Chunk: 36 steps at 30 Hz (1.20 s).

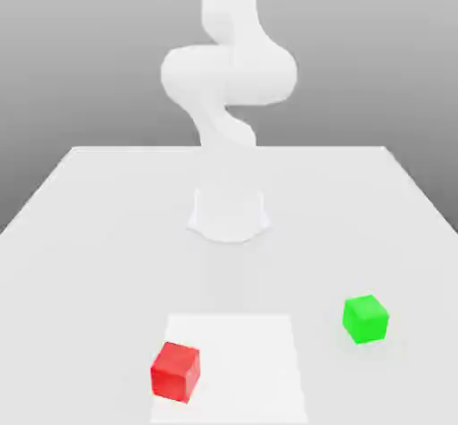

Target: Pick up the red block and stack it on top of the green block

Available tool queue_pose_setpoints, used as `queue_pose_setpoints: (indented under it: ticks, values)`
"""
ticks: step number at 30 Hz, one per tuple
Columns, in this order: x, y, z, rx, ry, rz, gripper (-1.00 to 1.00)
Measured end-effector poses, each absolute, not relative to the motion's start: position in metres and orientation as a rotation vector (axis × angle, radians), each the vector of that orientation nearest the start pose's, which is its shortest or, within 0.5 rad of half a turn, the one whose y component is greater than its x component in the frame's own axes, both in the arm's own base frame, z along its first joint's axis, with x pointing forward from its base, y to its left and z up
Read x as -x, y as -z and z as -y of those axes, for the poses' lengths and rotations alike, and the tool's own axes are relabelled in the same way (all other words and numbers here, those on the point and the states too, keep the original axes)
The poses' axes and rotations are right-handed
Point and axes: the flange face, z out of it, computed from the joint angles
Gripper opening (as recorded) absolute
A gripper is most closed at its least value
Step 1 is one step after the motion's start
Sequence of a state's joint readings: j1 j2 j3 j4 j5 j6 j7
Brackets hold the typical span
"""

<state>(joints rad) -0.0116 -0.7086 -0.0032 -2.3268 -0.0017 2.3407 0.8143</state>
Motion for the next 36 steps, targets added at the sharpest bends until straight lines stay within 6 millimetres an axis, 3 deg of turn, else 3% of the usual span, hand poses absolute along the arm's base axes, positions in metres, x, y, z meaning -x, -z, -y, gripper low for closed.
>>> queue_pose_setpoints:
  ticks: [5,11,17,23,28,29,36]
  values:
    - [-0.437,-0.574,0.021,2.552,0.753,-1.212,0.00]
    - [-0.472,-0.454,0.040,2.618,0.520,-1.354,0.00]
    - [-0.473,-0.332,0.058,2.661,0.274,-1.496,0.00]
    - [-0.447,-0.219,0.071,2.680,0.030,-1.623,0.00]
    - [-0.443,-0.155,0.071,2.683,0.001,-1.636,0.00]
    - [-0.442,-0.147,0.071,2.683,0.001,-1.635,-1.00]
    - [-0.442,-0.148,0.071,2.683,0.001,-1.635,-1.00]
